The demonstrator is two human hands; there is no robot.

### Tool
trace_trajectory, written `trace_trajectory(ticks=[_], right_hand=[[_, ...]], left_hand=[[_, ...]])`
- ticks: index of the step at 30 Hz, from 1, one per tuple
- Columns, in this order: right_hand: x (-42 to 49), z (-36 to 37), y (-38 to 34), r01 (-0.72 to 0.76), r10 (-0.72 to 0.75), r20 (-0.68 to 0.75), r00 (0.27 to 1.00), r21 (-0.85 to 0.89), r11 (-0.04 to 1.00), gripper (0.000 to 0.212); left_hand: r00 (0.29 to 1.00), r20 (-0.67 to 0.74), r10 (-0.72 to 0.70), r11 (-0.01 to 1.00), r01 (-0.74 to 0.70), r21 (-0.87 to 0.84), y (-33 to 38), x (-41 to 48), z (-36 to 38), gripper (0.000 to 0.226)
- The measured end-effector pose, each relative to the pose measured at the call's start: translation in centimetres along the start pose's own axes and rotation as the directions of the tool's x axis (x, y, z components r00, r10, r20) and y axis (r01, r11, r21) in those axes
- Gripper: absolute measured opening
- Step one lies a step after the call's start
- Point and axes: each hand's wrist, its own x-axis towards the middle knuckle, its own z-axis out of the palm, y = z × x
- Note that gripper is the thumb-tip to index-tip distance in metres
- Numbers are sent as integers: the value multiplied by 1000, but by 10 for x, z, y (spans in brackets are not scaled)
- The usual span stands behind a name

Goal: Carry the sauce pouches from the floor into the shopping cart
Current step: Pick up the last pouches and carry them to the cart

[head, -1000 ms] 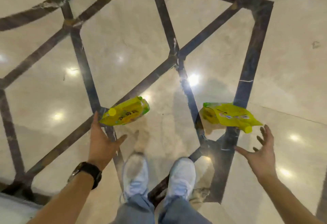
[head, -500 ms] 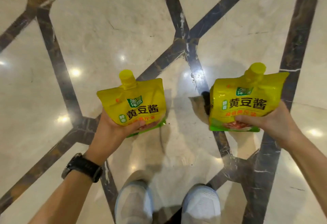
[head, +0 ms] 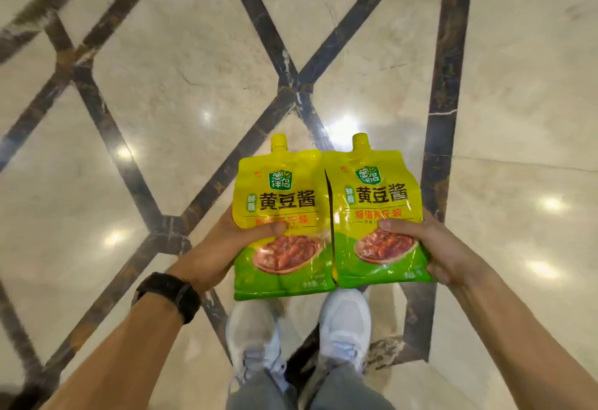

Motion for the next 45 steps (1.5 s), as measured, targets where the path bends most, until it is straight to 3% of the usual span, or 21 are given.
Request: trace_trajectory(ticks=[2, 9, 15, 20, 26, 31, 36, 41, 45], right_hand=[[-44, 0, -22, -4, 3, 14, 1000, 29, 1000, 96], [-240, 9, -125, 86, -92, 35, 995, 147, 985, 55], [-433, 37, -197, 229, -224, -48, 973, 237, 944, 97], [-538, 61, -250, 357, -321, -163, 933, 295, 887, 101], [-596, 82, -284, 477, -369, -334, 867, 344, 809, 102], [-625, 93, -284, 580, -373, -490, 788, 390, 715, 103], [-665, 96, -232, 728, -285, -708, 646, 460, 508, 100], [-715, 103, -132, 854, -102, -867, 488, 450, 262, 97], [-753, 126, -40, 907, 119, -915, 385, 399, 136, 107]], left_hand=[[1000, 15, -5, 1000, 4, 31, 29, -39, 22, 88], [999, -2, 32, 999, -32, 3, 160, -205, 99, 114], [995, 56, 80, 990, -86, 111, 281, -346, 164, 114], [979, 147, 140, 982, -156, 109, 369, -420, 200, 116], [926, 354, 132, 965, -202, 168, 447, -432, 222, 118], [844, 535, 43, 936, -221, 273, 494, -419, 255, 112], [729, 670, -137, 848, -263, 460, 500, -419, 329, 112], [563, 739, -370, 674, -384, 631, 445, -450, 424, 110], [407, 722, -559, 545, -476, 690, 368, -499, 491, 92]])
